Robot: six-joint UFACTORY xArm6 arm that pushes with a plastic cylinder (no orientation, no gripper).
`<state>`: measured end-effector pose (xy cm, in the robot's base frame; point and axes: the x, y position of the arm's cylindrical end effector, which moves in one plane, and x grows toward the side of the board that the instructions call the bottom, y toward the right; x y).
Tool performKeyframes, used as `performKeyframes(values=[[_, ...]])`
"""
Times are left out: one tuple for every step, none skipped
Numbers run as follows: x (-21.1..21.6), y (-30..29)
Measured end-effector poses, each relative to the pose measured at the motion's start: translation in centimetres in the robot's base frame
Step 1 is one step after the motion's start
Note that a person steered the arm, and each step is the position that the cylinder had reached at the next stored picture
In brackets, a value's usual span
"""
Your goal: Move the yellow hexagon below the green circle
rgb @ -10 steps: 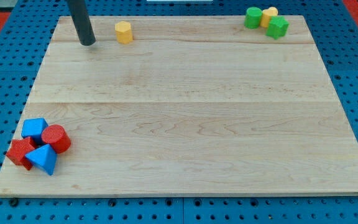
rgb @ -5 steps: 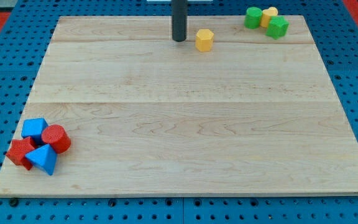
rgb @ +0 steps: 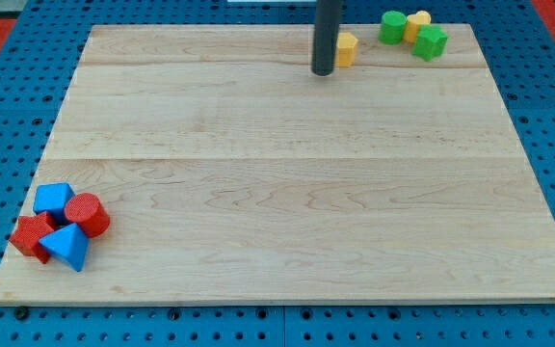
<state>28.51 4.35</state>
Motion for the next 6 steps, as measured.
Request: performKeyframes(values=[[-2.1,-0.4],[-3.0,4.3],[-3.0,11.6],[-2.7,13.1],[-1.8,9.6],[-1.8,4.3]])
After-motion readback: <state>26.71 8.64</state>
